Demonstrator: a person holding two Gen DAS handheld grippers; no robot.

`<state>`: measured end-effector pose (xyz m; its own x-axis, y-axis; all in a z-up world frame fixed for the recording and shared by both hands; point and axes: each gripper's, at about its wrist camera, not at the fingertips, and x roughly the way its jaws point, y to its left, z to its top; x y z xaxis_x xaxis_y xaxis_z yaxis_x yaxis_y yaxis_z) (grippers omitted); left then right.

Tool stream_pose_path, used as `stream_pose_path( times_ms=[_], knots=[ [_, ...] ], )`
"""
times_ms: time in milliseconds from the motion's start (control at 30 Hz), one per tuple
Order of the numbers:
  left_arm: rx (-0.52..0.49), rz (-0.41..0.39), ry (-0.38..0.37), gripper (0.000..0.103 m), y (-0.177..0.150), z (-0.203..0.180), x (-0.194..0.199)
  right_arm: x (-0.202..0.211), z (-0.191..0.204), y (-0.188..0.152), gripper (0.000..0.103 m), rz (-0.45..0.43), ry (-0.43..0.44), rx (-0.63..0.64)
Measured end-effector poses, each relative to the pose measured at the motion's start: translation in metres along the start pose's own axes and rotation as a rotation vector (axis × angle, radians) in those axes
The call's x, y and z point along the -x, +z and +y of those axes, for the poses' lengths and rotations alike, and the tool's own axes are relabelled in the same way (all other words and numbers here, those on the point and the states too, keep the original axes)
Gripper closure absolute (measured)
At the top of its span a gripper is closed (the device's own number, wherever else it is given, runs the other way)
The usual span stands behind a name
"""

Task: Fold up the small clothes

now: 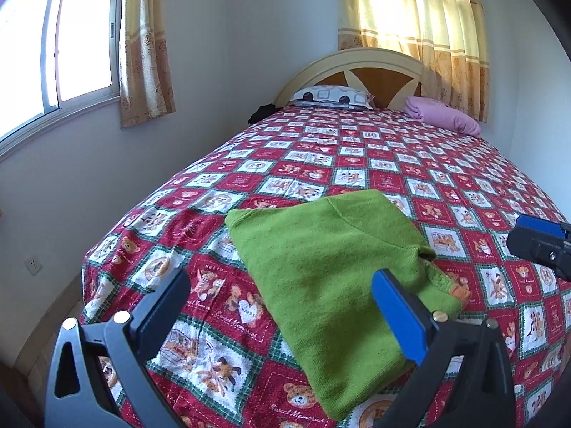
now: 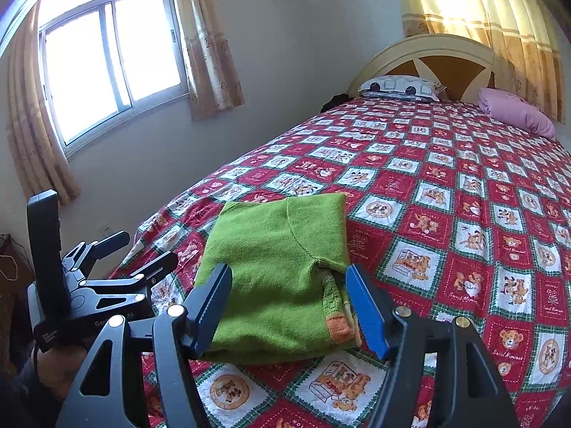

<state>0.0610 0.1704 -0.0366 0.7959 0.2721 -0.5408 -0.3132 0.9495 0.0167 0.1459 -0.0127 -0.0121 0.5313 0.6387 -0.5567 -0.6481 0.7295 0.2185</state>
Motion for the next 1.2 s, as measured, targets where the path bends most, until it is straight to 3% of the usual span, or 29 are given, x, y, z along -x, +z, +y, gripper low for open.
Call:
stream_pose_path(
  times_ms=[1200],
  knots=[
    [-0.014,-0.003,-0.011,0.000,0.0000,-0.0037,0.0005,0.0060,0.0067,-0.0036,0.035,-0.032,0.021,-0.004]
  ],
)
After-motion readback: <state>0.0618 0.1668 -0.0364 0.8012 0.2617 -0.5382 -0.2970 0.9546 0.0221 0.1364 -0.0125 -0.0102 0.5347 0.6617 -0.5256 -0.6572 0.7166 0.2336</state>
